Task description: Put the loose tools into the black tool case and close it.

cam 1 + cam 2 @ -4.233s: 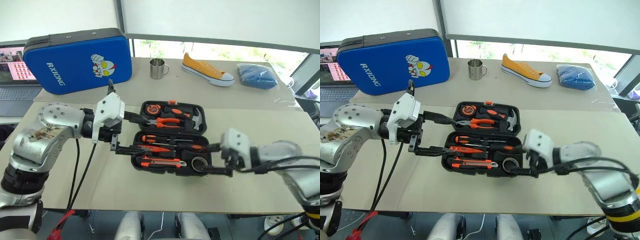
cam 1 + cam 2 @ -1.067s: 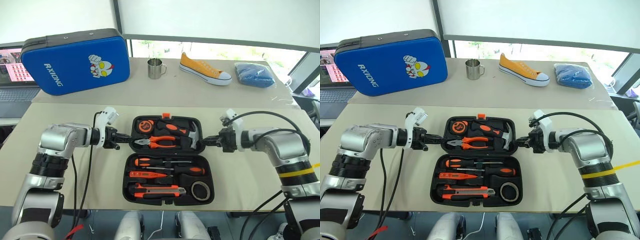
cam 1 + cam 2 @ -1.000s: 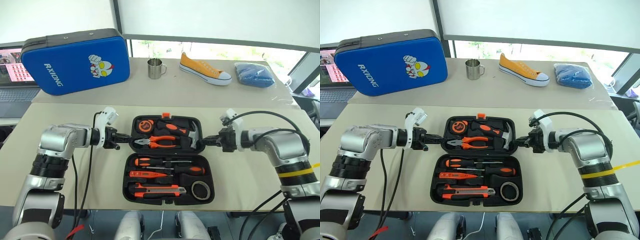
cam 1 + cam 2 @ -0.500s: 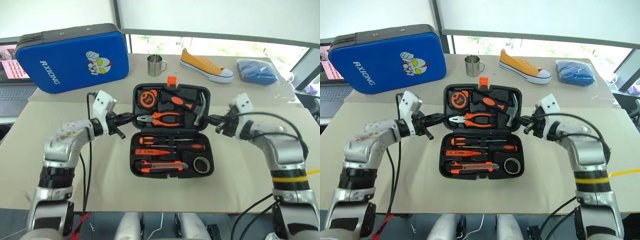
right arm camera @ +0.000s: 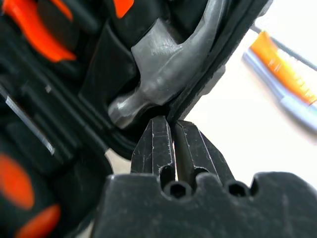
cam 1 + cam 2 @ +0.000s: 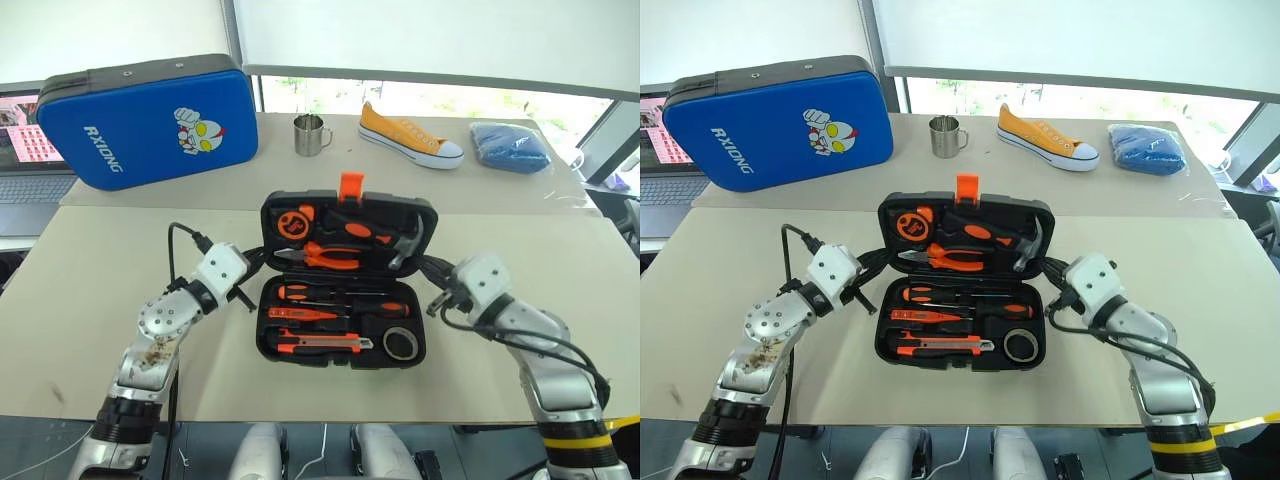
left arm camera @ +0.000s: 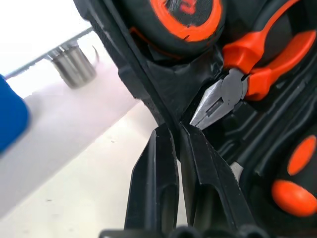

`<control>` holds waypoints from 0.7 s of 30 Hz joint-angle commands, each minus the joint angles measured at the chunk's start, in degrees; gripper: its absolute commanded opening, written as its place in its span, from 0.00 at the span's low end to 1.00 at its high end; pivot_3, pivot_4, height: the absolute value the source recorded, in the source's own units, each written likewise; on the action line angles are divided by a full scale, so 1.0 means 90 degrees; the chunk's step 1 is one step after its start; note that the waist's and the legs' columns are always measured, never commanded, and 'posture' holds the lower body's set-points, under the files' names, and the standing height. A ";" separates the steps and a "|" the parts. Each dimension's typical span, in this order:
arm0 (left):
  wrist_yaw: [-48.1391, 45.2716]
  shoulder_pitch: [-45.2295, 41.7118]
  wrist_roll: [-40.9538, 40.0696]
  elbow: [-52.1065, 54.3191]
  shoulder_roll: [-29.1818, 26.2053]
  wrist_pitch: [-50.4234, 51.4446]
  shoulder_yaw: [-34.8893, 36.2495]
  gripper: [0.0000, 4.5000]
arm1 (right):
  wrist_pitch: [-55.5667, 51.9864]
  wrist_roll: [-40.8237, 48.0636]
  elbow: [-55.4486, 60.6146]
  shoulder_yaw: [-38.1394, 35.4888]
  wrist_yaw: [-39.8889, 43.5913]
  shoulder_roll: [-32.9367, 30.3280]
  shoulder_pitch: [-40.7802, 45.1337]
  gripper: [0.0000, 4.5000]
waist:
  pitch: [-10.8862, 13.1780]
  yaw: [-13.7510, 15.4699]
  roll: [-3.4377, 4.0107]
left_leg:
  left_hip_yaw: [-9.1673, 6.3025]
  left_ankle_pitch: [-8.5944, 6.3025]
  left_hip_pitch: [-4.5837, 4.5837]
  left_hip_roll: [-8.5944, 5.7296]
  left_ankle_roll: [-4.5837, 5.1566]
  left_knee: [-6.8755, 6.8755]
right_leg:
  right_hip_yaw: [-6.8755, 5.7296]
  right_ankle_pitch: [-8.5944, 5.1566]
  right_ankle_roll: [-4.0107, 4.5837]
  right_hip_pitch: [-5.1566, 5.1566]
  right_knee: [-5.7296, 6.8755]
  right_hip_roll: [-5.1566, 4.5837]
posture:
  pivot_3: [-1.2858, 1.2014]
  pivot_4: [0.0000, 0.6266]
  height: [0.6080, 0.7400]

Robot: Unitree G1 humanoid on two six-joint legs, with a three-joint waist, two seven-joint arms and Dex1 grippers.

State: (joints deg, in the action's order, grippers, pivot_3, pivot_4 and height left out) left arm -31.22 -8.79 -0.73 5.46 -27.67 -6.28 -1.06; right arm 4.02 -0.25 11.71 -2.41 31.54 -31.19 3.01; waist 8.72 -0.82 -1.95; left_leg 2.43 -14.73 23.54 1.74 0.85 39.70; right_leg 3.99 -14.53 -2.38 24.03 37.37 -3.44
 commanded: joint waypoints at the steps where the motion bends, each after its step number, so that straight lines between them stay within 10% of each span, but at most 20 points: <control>1: 0.0238 0.0310 0.0247 0.0038 -0.0055 -0.0265 0.0103 0.00 | 0.1445 -0.0796 -0.0240 0.0221 -0.0229 -0.0268 -0.0262 0.01 | 0.0000 -0.0004 0.0001 | 0.0003 0.0000 -0.0008 0.0002 0.0000 0.0001 | 0.0001 0.0001 0.0001 -0.0004 0.0003 0.0002 | 0.52 0.24 0.99; 7: 0.0287 0.0853 0.0152 0.0244 -0.0147 -0.0035 0.0272 0.00 | 0.2459 -0.1057 -0.0510 0.0236 -0.0340 -0.0551 -0.0920 0.01 | -0.0012 -0.0008 0.0005 | 0.0015 -0.0002 -0.0105 0.0009 0.0001 -0.0027 | 0.0001 -0.0001 0.0002 -0.0105 -0.0029 0.0003 | 0.52 0.24 0.99; 18: -0.1594 0.1588 -0.2455 0.1326 -0.2156 0.3100 0.2338 0.82 | 0.0205 0.2531 0.2371 -0.2190 0.2071 -0.2541 -0.3806 0.83 | -0.0014 0.0011 -0.0010 | 0.0023 -0.0001 -0.0169 0.0027 -0.0004 -0.0086 | -0.0004 -0.0028 0.0030 -0.0148 -0.0036 0.0002 | 0.52 0.24 0.99; 21: -0.2284 0.0399 -0.2356 0.0216 -0.2722 0.3272 0.1800 0.90 | -0.0628 0.3570 0.3062 -0.2447 0.3065 -0.2896 -0.4748 0.79 | -0.0013 0.0096 -0.0010 | 0.0021 -0.0003 -0.0201 0.0024 -0.0005 -0.0094 | -0.0011 -0.0047 0.0028 -0.0187 -0.0051 -0.0002 | 0.52 0.24 0.99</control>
State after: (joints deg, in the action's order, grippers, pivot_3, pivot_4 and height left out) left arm -48.60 1.27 -22.24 12.04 -50.83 22.74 17.67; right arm 2.68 25.73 34.80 -23.43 54.26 -56.27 -37.76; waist 8.60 0.04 -2.04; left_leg 2.62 -14.75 21.73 1.93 0.80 38.87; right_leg 3.84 -14.98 -2.13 22.34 36.92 -3.44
